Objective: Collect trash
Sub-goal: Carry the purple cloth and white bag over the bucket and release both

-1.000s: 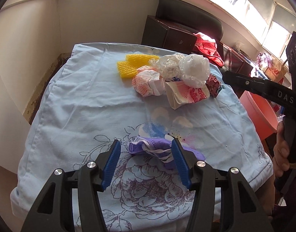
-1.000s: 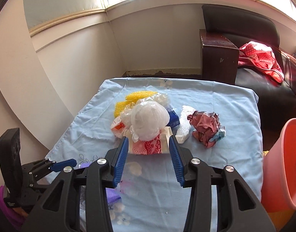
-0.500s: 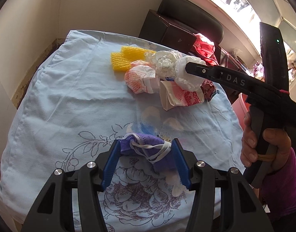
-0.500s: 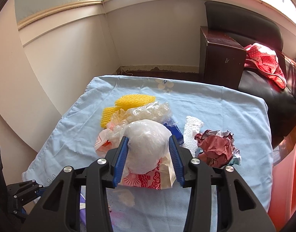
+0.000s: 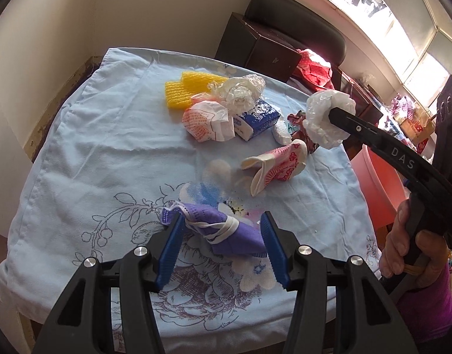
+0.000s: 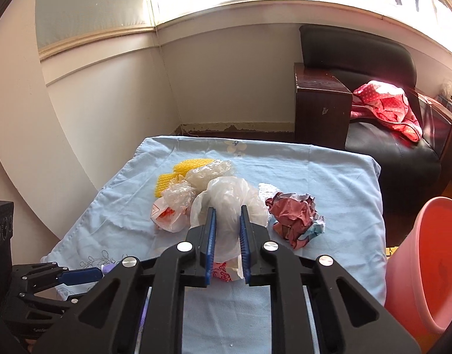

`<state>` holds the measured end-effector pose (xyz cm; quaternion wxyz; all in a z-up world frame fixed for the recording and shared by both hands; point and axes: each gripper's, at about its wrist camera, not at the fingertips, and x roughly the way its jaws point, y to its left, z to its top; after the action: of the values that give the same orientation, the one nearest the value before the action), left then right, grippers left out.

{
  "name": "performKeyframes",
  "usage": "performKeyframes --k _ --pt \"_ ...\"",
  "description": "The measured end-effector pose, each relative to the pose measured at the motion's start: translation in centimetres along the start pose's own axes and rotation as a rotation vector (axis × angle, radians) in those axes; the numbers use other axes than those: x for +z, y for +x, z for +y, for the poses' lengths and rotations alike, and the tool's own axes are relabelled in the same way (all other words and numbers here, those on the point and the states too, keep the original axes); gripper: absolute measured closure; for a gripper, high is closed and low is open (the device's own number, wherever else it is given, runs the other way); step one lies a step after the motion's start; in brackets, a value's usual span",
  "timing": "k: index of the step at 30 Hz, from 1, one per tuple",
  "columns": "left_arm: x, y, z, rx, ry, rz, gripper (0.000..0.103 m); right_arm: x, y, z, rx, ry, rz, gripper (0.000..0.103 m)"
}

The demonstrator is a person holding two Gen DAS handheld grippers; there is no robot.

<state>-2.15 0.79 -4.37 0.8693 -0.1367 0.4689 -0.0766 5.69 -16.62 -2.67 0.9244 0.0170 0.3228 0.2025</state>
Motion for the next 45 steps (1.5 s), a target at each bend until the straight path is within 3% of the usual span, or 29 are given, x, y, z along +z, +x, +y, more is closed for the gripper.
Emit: performKeyframes --k 6,14,16,21,22,29,45 --pt "-0.9 1.1 0.6 0.007 -0.111 0.08 0.051 -1.1 -2.4 -1.7 0.009 0.054 -0.021 0.088" --pt "-0.5 2.4 1.2 -0.056 -0.309 0.123 0.051 -3.1 -4.5 -3.2 0.008 0.084 -0.028 0.088" --pt "-0.6 2.8 0.8 -0.047 -0.308 0.129 0.06 -3.5 -5.1 -3.5 0.003 0.089 -0.032 0.088" --pt "-0.8 2.4 -0.5 -0.02 -0.25 0.099 0.067 -4.5 -6.5 -4.6 -0.015 0.102 -0.045 0.088" --pt "-0.7 2.3 -0.8 -0.019 -0.233 0.089 0.073 -4.7 -6.7 -4.9 -0.016 0.109 -0.046 0.088" --pt "-0.2 0.9 -3.4 -0.034 -0.105 0.014 0.078 -5.7 -7.6 -6.2 -0.028 0.141 -0.053 0.088" --pt "3.2 0.1 -17.1 -0.23 0.274 -0.151 0.078 -6.5 -11.8 -11.5 -0.193 0.239 -0.146 0.088"
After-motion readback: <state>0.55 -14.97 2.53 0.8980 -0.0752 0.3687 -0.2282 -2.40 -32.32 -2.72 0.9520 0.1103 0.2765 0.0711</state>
